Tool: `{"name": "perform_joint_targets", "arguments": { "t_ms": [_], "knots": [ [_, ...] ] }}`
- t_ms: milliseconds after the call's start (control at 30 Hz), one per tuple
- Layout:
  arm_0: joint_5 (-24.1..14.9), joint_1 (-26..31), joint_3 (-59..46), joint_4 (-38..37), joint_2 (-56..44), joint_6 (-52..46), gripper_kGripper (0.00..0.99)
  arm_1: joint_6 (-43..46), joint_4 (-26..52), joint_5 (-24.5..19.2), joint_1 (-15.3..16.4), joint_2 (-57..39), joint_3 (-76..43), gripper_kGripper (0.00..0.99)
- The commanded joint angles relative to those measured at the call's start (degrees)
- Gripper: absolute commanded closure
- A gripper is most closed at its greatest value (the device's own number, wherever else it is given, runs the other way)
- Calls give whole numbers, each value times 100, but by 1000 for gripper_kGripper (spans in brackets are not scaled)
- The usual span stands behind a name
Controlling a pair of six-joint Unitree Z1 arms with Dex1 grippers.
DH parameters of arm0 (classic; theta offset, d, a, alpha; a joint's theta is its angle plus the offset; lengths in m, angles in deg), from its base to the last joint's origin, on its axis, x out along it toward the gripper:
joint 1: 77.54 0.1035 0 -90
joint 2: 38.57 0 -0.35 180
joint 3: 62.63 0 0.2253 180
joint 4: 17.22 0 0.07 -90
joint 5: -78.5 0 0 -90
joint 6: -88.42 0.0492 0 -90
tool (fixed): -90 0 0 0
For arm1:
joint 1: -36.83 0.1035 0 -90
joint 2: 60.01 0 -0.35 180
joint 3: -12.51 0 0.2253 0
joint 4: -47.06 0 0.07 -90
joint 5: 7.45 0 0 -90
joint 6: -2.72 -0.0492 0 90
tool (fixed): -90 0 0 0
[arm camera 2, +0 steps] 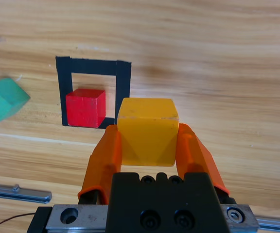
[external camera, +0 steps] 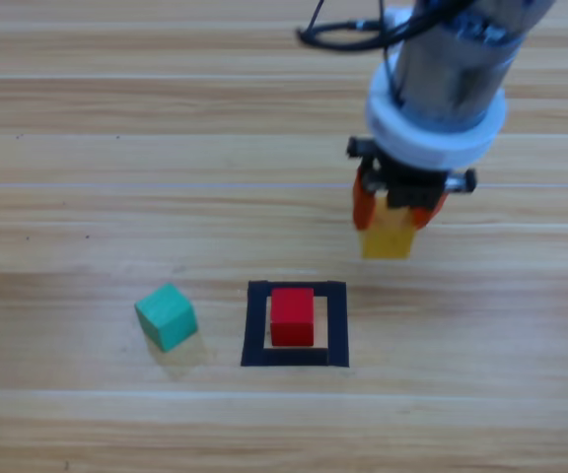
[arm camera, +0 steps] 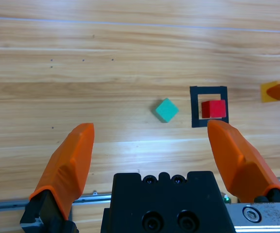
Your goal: Stack the blocks in the rectangular block: red at the bottom, yellow in the middle, green on top
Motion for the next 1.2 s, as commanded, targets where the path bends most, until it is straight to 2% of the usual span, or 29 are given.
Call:
{"name": "perform_joint_targets", "arguments": {
  "t_ms": [33, 167, 200, 367, 633, 1200],
  "knots": [
    [92, 128, -550, -267, -274, 362, 0, -174, -77, 36, 462, 821, 424, 878],
    [364, 128, -1868, -1603, -1434, 670, 0, -174, -77, 80, 550, 1041, 705, 878],
    [435, 128, -1983, -1674, -1636, 626, 0, -166, -77, 89, 567, 1120, 819, 878],
    [602, 128, -2018, -1551, -1522, 477, 0, -139, -77, 124, 576, 1278, 1013, 878],
    [426, 128, -2097, -1568, -1504, 433, 0, -166, -86, 159, 629, 1419, 1118, 878],
    [558, 128, -2334, -1797, -1372, 354, 0, -236, -77, 229, 769, 1516, 1136, 876]
  ]
}}
